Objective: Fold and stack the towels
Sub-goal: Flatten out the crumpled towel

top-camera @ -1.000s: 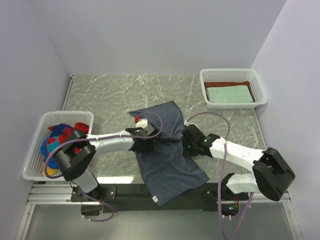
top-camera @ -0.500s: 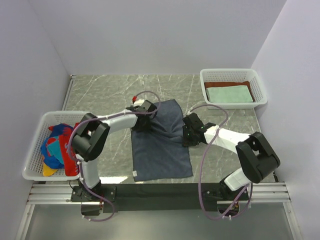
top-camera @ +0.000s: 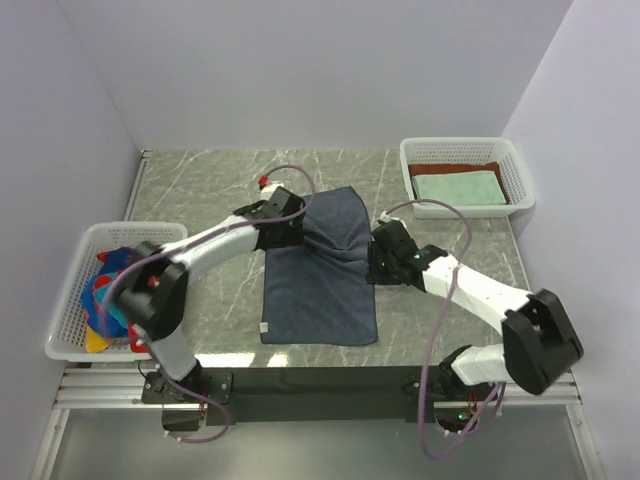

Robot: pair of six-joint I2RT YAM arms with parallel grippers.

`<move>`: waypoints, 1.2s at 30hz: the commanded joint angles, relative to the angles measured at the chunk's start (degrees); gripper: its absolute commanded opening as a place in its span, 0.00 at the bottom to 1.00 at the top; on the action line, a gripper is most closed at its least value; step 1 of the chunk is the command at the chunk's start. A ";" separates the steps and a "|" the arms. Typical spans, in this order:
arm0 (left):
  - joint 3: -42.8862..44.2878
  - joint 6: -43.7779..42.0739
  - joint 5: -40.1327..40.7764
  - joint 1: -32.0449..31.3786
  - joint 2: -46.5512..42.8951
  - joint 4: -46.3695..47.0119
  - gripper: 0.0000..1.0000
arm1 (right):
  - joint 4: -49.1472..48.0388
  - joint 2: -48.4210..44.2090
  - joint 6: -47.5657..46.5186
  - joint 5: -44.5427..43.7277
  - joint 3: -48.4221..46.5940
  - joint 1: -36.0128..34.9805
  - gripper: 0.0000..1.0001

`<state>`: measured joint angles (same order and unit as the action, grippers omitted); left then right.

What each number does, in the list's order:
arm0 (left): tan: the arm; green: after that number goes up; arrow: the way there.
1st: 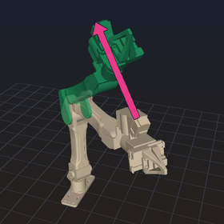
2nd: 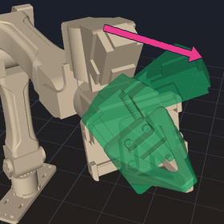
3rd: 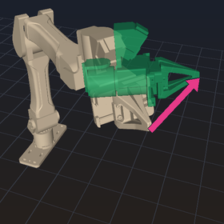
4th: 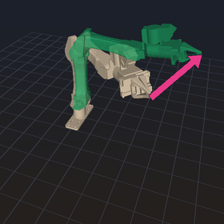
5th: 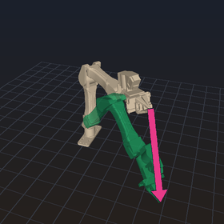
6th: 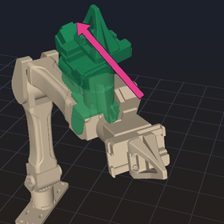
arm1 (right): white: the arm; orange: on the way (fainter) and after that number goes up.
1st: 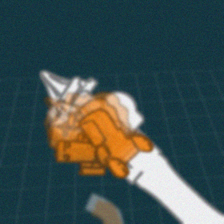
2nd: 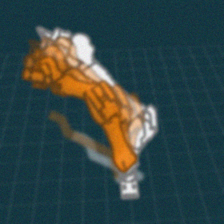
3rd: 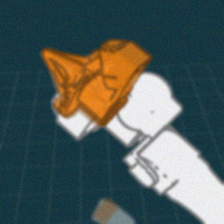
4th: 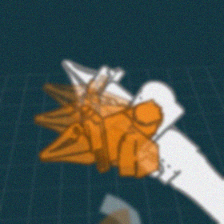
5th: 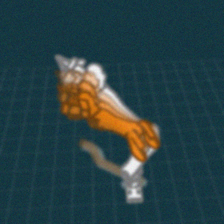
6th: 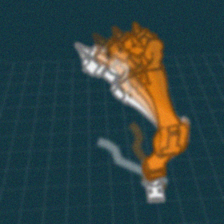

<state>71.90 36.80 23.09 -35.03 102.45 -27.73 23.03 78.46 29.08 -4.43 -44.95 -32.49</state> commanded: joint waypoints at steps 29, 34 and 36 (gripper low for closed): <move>-34.63 26.22 -11.05 -17.44 -25.47 -7.34 0.74 | 11.16 -8.06 19.61 -1.02 12.87 -22.27 0.46; -34.72 26.13 -10.88 -17.80 -24.15 -7.25 0.66 | 10.90 -7.62 19.70 -1.46 13.05 -22.62 0.36; -34.55 25.96 -10.96 -17.80 -23.62 -7.08 0.61 | 11.25 -7.70 19.52 -1.81 12.52 -22.53 0.29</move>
<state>38.09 60.99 14.24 -52.16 76.38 -36.47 34.13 70.11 47.40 -5.08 -32.60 -54.46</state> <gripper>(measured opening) 0.628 0.311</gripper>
